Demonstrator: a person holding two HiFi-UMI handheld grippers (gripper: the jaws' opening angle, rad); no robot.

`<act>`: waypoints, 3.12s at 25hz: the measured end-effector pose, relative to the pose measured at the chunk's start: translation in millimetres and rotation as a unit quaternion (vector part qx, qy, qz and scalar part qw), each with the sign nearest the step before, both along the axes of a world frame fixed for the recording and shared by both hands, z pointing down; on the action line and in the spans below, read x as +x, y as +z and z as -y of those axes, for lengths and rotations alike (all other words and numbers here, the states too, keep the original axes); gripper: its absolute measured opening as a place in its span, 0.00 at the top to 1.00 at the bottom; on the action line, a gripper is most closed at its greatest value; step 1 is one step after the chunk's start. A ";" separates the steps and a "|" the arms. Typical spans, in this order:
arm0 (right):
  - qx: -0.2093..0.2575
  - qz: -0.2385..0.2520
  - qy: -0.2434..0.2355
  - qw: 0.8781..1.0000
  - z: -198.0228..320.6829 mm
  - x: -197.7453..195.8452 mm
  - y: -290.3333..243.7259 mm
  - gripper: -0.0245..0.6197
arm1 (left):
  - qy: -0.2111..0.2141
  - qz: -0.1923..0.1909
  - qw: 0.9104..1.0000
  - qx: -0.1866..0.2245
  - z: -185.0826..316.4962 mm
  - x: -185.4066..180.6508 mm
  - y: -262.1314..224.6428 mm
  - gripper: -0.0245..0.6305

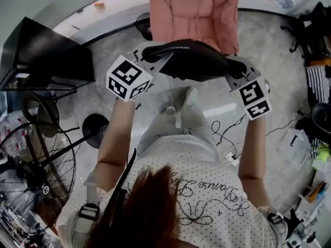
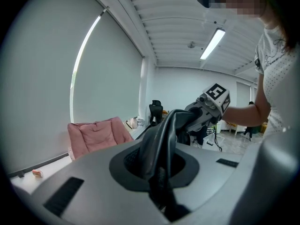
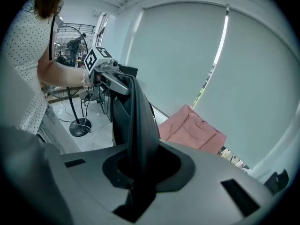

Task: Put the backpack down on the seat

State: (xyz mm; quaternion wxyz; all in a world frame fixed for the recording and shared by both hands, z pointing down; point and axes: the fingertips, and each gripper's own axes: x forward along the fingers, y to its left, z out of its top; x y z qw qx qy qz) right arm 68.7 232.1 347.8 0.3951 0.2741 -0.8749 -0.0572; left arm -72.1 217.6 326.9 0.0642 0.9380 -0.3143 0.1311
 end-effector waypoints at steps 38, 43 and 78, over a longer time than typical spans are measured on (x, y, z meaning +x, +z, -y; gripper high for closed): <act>-0.034 0.034 -0.058 0.997 297.7 48.0 5.2 0.88 | -0.090 0.006 0.995 -0.044 274.1 48.0 12.3 0.91; -0.047 0.028 -0.029 0.998 333.6 29.6 16.0 0.89 | -0.060 -0.006 0.996 -0.061 312.6 28.9 28.4 0.91; -0.179 0.021 0.021 0.983 433.7 25.5 182.5 0.89 | -0.073 0.002 0.978 -0.194 417.5 22.8 197.7 0.90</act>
